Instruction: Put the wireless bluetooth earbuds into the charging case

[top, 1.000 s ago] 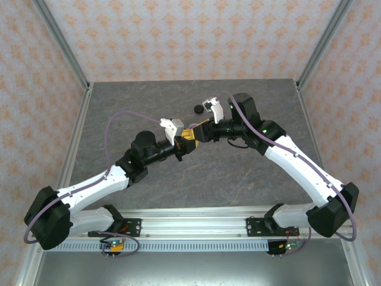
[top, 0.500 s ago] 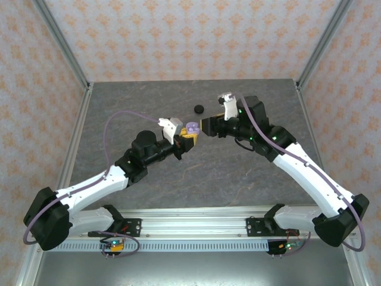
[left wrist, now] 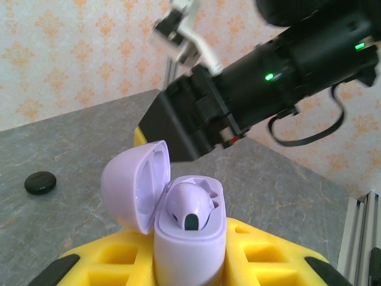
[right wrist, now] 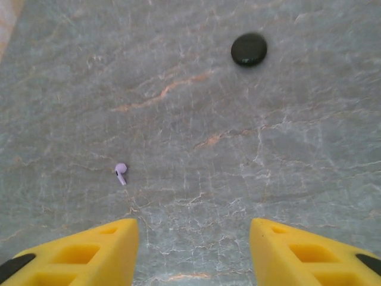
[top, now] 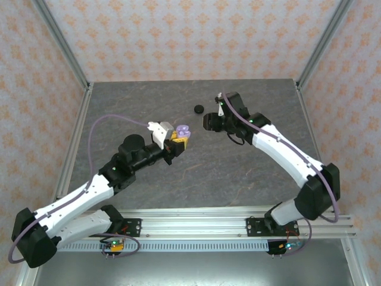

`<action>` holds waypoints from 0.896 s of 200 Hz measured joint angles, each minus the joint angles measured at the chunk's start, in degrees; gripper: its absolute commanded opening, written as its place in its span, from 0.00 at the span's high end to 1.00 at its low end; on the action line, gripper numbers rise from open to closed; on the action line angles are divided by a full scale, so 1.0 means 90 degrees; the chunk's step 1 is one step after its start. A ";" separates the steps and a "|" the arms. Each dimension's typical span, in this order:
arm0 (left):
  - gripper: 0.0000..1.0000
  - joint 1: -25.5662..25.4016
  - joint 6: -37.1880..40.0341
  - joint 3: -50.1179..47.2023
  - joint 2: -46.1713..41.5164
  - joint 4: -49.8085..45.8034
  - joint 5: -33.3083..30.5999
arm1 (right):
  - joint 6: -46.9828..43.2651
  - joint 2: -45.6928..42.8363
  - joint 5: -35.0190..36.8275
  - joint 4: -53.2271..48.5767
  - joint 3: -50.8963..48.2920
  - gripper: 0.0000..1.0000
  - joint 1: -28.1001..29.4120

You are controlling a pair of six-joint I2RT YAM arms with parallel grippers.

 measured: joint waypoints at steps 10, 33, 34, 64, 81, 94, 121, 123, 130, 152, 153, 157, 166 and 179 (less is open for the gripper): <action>0.74 0.0000 0.0017 0.0017 -0.0104 -0.0158 -0.0046 | -0.0005 0.0279 -0.0209 0.0012 0.0066 0.53 -0.0002; 0.74 0.0000 0.0017 0.0036 -0.0308 -0.0430 -0.0131 | -0.0022 0.0976 -0.0719 0.0073 0.0270 0.55 -0.0002; 0.74 0.0000 0.0019 0.0036 -0.0321 -0.0452 -0.0138 | -0.0022 0.1018 -0.0741 0.0080 0.0279 0.55 -0.0002; 0.74 0.0000 0.0017 0.0039 -0.0619 -0.0799 -0.0262 | -0.0085 0.1843 -0.1246 0.0236 0.0478 0.60 0.0063; 0.74 0.0000 0.0017 0.0046 -0.0789 -0.0981 -0.0308 | -0.0121 0.2261 -0.1421 0.0308 0.0656 0.64 0.0172; 0.74 0.0000 0.0017 0.0063 -0.0889 -0.1107 -0.0325 | -0.0121 0.2572 -0.1545 0.0350 0.0843 0.65 0.0282; 0.74 0.0000 0.0017 0.0070 -0.1061 -0.1285 -0.0389 | -0.0121 0.3109 -0.1761 0.0483 0.1217 0.67 0.0486; 0.74 0.0000 0.0017 0.0070 -0.1069 -0.1299 -0.0393 | -0.0121 0.3150 -0.1778 0.0488 0.1241 0.66 0.0500; 0.74 0.0000 0.0017 0.0070 -0.1100 -0.1326 -0.0418 | -0.0121 0.3279 -0.1834 0.0520 0.1336 0.67 0.0551; 0.74 0.0000 0.0017 0.0083 -0.1158 -0.1438 -0.0449 | -0.0151 0.3655 -0.1945 0.0546 0.1695 0.67 0.0692; 0.74 0.0000 0.0017 0.0083 -0.1161 -0.1440 -0.0449 | -0.0153 0.3665 -0.1948 0.0546 0.1707 0.67 0.0695; 0.74 0.0000 0.0017 0.0083 -0.1166 -0.1450 -0.0452 | -0.0170 0.3733 -0.1962 0.0549 0.1778 0.66 0.0724; 0.74 0.0000 0.0017 0.0083 -0.1173 -0.1464 -0.0452 | -0.0194 0.3874 -0.1977 0.0549 0.1943 0.66 0.0780; 0.74 0.0000 0.0017 0.0104 -0.1183 -0.1528 -0.0459 | -0.0243 0.4065 -0.1977 0.0520 0.2193 0.66 0.0867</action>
